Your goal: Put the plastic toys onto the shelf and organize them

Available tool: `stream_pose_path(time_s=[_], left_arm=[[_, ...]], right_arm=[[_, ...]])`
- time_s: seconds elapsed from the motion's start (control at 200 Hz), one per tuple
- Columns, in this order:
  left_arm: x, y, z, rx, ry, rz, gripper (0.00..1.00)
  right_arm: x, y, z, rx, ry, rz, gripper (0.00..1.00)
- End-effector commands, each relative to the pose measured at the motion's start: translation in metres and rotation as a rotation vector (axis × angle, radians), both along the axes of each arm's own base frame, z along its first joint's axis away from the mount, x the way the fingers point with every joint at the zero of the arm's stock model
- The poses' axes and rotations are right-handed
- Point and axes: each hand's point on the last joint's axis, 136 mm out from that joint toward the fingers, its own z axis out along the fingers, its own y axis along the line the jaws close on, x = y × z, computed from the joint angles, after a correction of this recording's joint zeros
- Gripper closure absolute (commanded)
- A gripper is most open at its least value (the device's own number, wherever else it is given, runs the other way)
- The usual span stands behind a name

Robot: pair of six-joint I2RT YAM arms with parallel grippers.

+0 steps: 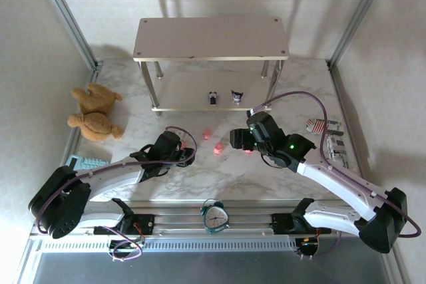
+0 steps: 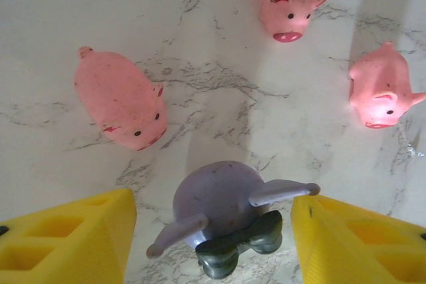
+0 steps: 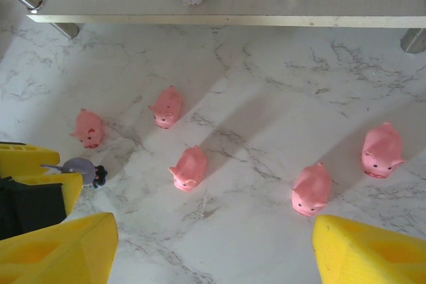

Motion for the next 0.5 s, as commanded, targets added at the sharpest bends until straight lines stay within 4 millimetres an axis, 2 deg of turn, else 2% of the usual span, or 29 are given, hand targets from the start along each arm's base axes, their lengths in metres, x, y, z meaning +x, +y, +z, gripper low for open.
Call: stream_pose_path(time_s=[0.0,0.496], left_arm=[[0.0058,-0.0115,0.0107,-0.023,-0.027,-0.032,0.37],[0.0046,-0.0189,0.0016,-0.016,-0.004,-0.059,0.40]], right_arm=[[0.0027,0.0011,0.0032,0.003,-0.015,-0.014,0.23],[0.0026,-0.0011,0.0055,0.003,-0.021,-0.021,0.23]])
